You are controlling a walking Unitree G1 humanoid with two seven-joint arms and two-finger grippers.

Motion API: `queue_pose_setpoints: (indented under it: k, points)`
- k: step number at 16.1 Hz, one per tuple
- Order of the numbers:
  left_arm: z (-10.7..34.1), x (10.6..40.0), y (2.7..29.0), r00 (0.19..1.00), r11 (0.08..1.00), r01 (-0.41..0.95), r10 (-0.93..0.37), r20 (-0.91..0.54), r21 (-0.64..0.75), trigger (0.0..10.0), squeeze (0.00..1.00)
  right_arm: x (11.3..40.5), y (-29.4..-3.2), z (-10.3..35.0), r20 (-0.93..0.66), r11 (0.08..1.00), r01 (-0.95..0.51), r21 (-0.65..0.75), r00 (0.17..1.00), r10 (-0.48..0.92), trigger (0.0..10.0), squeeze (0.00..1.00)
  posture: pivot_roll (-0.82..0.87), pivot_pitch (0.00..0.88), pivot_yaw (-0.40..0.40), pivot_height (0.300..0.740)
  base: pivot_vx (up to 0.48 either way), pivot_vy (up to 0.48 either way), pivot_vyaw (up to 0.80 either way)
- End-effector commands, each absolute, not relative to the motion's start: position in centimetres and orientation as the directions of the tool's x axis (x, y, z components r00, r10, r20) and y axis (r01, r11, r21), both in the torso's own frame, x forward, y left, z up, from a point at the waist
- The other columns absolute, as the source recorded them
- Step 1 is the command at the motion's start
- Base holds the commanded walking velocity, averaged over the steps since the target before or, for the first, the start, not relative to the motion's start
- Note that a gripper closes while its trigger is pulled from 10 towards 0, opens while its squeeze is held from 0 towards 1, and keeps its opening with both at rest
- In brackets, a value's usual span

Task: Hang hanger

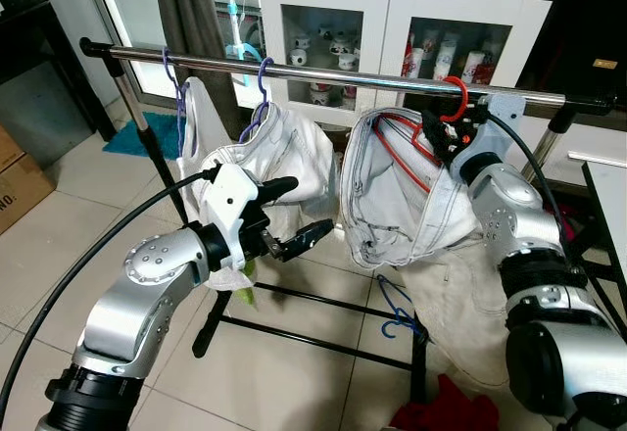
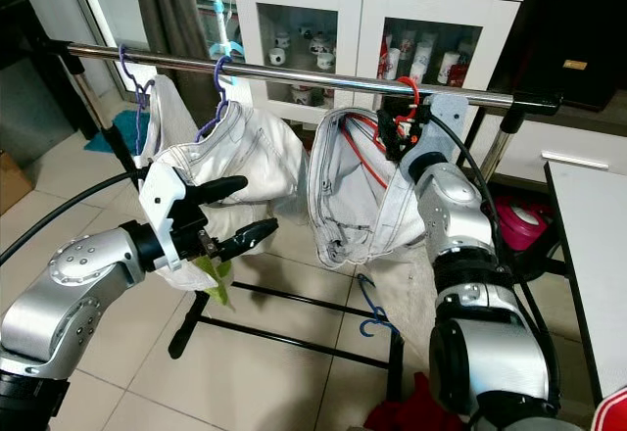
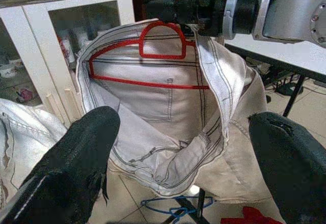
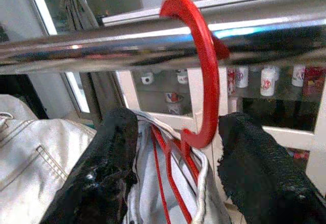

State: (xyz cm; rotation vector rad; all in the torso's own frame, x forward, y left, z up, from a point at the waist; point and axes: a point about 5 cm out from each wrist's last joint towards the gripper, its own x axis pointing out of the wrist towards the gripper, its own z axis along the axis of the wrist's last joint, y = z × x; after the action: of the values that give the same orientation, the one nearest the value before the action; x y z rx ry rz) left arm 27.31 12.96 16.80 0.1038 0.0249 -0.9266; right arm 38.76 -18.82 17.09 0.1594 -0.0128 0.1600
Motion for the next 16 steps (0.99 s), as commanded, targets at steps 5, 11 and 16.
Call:
queue_pose_setpoints:
  k: [5,11,16]
  points:
    - [17.23,27.49,12.71,0.597,0.590,0.801,-0.800,-0.062,0.099,10.0,0.44,39.15,-19.03,17.65,0.048,0.976,-0.162,0.144,0.987,0.156,0.0,0.00,-0.10,0.000,0.051,0.740,0.000,0.000,0.00]
    - [17.33,27.55,12.65,0.596,0.589,0.801,-0.800,-0.062,0.103,10.0,0.44,39.23,-19.18,17.70,0.053,0.977,-0.158,0.142,0.987,0.152,0.0,0.00,-0.10,0.000,0.056,0.740,0.000,0.000,0.00]
    - [17.41,27.64,12.63,0.596,0.589,0.801,-0.800,-0.062,0.103,10.0,0.44,39.25,-19.06,17.60,0.053,0.978,-0.162,0.132,0.986,0.156,0.0,0.00,-0.10,0.000,0.058,0.740,0.000,0.000,0.00]
